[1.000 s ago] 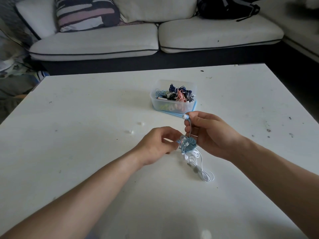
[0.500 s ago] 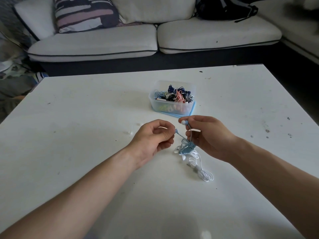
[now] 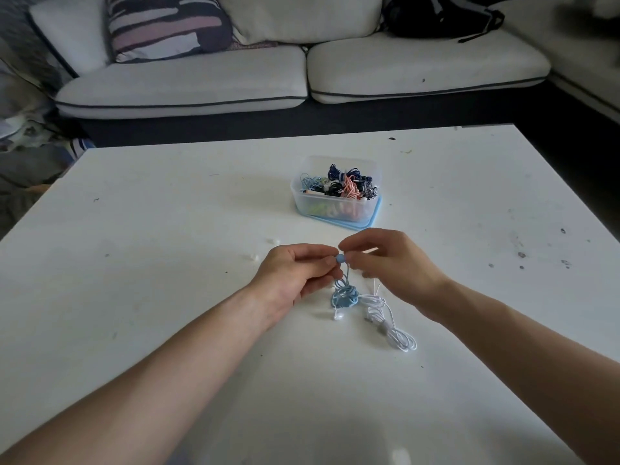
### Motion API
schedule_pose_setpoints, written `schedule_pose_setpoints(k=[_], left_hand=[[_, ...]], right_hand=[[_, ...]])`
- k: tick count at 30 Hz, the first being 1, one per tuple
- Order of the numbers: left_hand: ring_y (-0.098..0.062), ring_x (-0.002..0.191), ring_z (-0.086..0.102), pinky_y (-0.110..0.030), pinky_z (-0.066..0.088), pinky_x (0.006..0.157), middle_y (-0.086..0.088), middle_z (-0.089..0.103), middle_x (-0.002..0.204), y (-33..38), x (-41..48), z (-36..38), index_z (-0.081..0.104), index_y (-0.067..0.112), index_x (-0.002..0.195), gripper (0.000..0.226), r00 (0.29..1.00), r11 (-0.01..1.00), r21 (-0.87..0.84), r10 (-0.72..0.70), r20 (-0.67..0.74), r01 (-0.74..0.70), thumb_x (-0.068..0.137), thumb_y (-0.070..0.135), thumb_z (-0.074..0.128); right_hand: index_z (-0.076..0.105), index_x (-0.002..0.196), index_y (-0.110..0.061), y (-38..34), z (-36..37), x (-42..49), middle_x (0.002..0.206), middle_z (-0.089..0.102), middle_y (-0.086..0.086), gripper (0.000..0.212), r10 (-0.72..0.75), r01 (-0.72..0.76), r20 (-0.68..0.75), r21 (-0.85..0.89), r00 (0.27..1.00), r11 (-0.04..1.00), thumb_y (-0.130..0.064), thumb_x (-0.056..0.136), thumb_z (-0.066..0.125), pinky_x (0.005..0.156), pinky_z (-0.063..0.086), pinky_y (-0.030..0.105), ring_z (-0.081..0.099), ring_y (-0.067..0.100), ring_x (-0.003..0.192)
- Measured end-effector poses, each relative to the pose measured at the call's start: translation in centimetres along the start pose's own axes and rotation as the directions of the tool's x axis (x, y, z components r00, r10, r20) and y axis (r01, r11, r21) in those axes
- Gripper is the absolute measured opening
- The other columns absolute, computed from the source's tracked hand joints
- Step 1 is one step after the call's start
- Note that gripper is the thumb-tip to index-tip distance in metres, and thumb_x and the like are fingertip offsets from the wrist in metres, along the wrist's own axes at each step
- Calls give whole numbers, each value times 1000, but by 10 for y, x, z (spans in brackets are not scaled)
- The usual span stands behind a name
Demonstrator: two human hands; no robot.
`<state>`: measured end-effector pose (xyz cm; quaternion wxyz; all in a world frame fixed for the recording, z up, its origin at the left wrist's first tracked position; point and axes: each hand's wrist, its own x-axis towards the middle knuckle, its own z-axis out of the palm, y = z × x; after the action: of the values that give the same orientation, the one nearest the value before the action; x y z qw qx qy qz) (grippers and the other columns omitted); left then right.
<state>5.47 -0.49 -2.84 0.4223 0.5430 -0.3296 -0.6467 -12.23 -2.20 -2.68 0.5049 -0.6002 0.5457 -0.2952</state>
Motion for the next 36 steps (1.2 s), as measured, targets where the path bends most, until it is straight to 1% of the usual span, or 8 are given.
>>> schedule_pose_setpoints(k=[4,7,9,11,16,24,30,36], left_hand=[[-18,73,73,-20,57,65,-11,75,85,4,-1,-1,71,5,93,11,1000,999,31,-11,24,11,86,-3,66],[-14,71,72,-18,54,61,-8,75,87,9,10,-18,71,13,91,8,988,940,330,121,-95,-83,88,5,69],[-10,69,68,-13,49,64,0,73,84,8,24,-41,72,20,84,13,919,699,706,346,-190,-117,86,8,69],[-10,79,66,-16,47,73,9,71,86,5,32,-61,70,28,81,20,891,447,894,419,-173,-36,84,9,66],[-17,90,61,-27,48,76,6,62,94,-6,36,-71,66,27,91,22,955,264,963,268,-128,55,75,14,73],[-6,77,62,-25,50,71,16,63,79,-14,31,-57,64,30,81,12,965,294,955,261,-34,-46,75,29,74],[-9,78,63,-23,47,67,15,65,75,-22,32,-55,64,28,74,13,951,245,968,309,-20,-59,79,17,64],[3,67,58,-7,41,63,15,65,72,-5,24,-33,74,27,90,17,953,574,805,300,-39,-148,86,13,66]], right_hand=[[73,95,-19,3,8,-2,86,75,1,10,-43,44,-51,28,998,999,-15,87,75,78,58,33,71,14,74],[74,90,-15,6,7,0,79,76,5,5,11,3,-92,152,996,988,-11,87,75,78,59,36,70,20,73],[75,90,-11,7,4,1,79,75,8,4,37,-16,-93,216,995,976,-10,89,72,76,57,35,67,16,68],[76,90,-10,10,3,2,78,74,9,7,52,-28,-95,239,994,971,-9,91,69,73,54,34,64,15,67],[76,92,-9,12,3,2,78,73,6,9,75,-57,-66,241,995,969,-9,93,67,68,49,29,64,13,67],[76,90,-10,13,6,1,76,73,4,8,93,-83,-27,246,995,966,-10,91,68,67,49,27,64,12,67],[76,90,-11,14,7,1,77,74,6,5,98,-92,-12,259,995,962,-11,90,70,68,50,26,65,12,67],[76,96,-8,15,7,1,84,76,11,8,83,-83,10,266,997,961,-8,89,72,67,53,25,66,14,70]])
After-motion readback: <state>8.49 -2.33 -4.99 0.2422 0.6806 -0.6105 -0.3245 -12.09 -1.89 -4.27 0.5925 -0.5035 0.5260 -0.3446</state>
